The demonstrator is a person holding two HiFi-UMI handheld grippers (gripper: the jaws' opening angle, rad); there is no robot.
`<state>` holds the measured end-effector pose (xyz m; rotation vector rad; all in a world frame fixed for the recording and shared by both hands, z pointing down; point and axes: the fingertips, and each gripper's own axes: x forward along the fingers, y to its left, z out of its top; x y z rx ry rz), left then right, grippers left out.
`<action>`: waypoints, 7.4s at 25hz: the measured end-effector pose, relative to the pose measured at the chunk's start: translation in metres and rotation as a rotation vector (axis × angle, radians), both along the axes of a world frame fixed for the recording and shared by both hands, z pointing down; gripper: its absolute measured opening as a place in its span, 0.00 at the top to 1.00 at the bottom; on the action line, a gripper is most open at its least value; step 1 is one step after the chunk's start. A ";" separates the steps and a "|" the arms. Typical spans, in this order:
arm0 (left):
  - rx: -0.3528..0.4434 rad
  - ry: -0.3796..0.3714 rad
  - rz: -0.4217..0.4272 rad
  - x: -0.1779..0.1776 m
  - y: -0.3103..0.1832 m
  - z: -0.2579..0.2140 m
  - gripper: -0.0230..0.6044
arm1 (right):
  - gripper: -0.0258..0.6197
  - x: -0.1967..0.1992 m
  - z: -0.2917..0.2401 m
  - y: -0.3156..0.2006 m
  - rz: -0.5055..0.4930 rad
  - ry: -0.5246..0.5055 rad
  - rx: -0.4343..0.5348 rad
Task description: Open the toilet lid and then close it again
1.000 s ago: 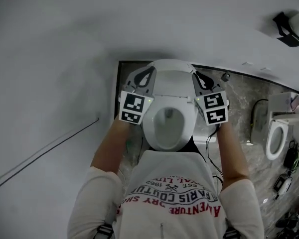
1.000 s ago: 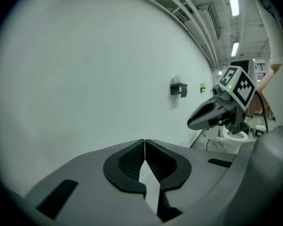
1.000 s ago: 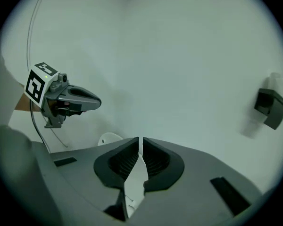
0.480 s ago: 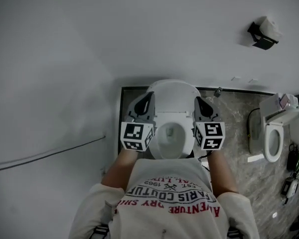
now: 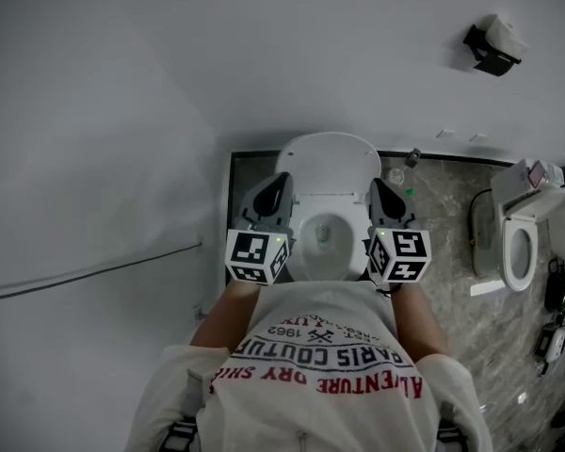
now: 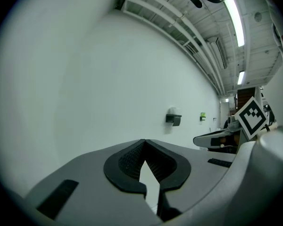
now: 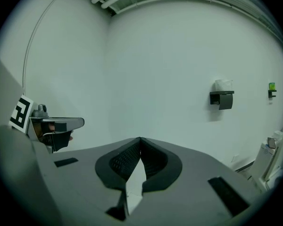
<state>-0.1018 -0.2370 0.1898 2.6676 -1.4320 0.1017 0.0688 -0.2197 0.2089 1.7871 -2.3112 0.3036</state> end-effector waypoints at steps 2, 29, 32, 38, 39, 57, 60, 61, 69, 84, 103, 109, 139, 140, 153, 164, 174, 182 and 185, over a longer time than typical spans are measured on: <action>-0.001 0.006 0.010 0.001 0.004 0.004 0.95 | 0.94 0.000 0.005 0.002 0.001 -0.001 -0.011; -0.151 -0.093 0.042 0.036 -0.041 0.090 0.95 | 0.93 0.011 0.074 -0.050 -0.159 0.056 -0.159; -0.214 -0.135 0.067 0.045 -0.061 0.117 0.95 | 0.93 0.013 0.081 -0.074 -0.214 0.085 -0.161; -0.241 -0.311 0.109 0.049 -0.110 0.159 0.95 | 0.93 0.014 0.111 -0.122 -0.354 0.253 -0.211; -0.243 -0.354 0.116 0.050 -0.120 0.165 0.95 | 0.93 0.014 0.118 -0.130 -0.375 0.272 -0.229; -0.179 -0.784 0.384 0.093 -0.189 0.232 0.80 | 0.84 0.016 0.215 -0.192 -0.633 0.621 -0.371; -0.150 -0.782 0.409 0.090 -0.182 0.229 0.81 | 0.87 0.014 0.213 -0.186 -0.634 0.658 -0.348; -0.143 -0.776 0.415 0.090 -0.179 0.228 0.81 | 0.87 0.014 0.212 -0.183 -0.632 0.665 -0.344; -0.104 -0.746 0.462 0.085 -0.145 0.221 0.83 | 0.87 0.010 0.206 -0.150 -0.578 0.675 -0.346; -0.104 -0.646 0.573 0.083 -0.028 0.228 0.85 | 0.87 0.008 0.210 -0.038 -0.485 0.667 -0.367; -0.161 -0.781 0.496 0.071 0.129 0.298 0.80 | 0.86 -0.003 0.279 0.118 -0.576 0.722 -0.351; -0.162 -0.857 0.477 0.069 0.170 0.335 0.79 | 0.85 -0.005 0.315 0.158 -0.583 0.767 -0.353; -0.427 -0.826 0.612 0.070 0.295 0.559 0.64 | 0.76 -0.011 0.544 0.281 -0.805 0.855 -0.463; -0.433 -0.828 0.616 0.070 0.297 0.566 0.64 | 0.76 -0.011 0.551 0.282 -0.809 0.859 -0.470; -0.469 -0.766 0.585 0.068 0.295 0.613 0.64 | 0.76 -0.014 0.602 0.283 -0.810 0.847 -0.554; -0.319 -0.651 0.427 0.058 0.288 0.507 0.95 | 0.90 -0.020 0.477 0.279 -0.639 0.506 -0.530; -0.139 -0.256 0.222 0.069 0.274 0.250 0.95 | 0.93 -0.023 0.225 0.268 -0.408 0.268 -0.175; -0.046 0.026 0.127 0.057 0.311 0.056 0.95 | 0.93 -0.021 0.050 0.302 -0.345 0.160 -0.018; -0.039 0.148 0.092 0.039 0.319 0.006 0.95 | 0.93 -0.026 0.007 0.315 -0.333 0.123 0.018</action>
